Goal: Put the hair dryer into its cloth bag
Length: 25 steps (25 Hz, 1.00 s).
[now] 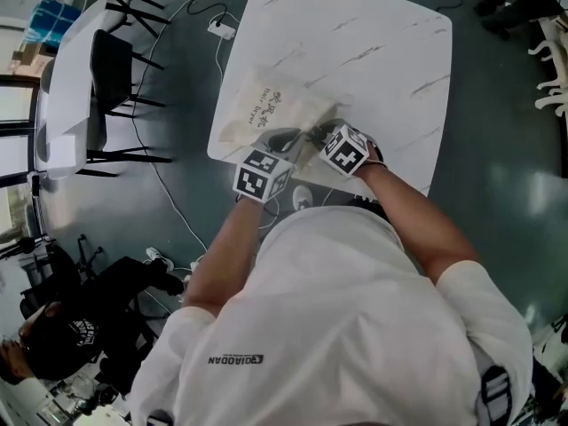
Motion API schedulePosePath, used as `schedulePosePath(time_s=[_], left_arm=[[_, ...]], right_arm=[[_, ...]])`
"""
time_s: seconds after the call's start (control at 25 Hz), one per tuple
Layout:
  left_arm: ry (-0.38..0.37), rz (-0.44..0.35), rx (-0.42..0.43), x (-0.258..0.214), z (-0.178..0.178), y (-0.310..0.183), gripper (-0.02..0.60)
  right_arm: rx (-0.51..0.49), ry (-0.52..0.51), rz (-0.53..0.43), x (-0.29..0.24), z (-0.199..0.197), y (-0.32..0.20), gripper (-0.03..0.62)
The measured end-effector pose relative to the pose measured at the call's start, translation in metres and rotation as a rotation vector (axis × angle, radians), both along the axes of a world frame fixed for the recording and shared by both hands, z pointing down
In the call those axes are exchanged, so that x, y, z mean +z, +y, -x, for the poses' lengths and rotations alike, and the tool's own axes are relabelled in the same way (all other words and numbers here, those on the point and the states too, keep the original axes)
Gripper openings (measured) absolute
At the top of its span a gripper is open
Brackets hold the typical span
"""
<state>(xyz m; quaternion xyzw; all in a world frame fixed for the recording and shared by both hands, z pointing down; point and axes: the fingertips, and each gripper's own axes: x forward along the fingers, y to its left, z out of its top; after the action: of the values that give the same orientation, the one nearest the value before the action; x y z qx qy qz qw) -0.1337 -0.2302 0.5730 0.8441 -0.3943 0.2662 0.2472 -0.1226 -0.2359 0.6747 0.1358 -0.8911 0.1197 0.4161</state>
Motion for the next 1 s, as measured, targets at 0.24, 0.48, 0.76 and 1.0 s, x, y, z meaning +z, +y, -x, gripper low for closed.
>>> schedulePosePath(time_s=[0.24,0.48,0.76,1.0], left_arm=[[0.028,-0.003,-0.033,0.000,0.001,-0.006,0.051],[0.123,0.015,-0.066,-0.005,0.008,-0.010,0.051],[0.109,0.051,-0.048,0.012,0.002,-0.006,0.051],[0.061,0.111,0.025,0.039,-0.008,-0.005,0.051]], right_arm=[[-0.011,0.029,-0.052,0.011,0.023,-0.026,0.164],[-0.036,0.064,-0.042,0.026,0.025,-0.030,0.167],[0.033,-0.035,0.007,0.005,0.002,-0.029,0.186],[0.182,-0.104,0.070,-0.019,-0.053,-0.001,0.184]])
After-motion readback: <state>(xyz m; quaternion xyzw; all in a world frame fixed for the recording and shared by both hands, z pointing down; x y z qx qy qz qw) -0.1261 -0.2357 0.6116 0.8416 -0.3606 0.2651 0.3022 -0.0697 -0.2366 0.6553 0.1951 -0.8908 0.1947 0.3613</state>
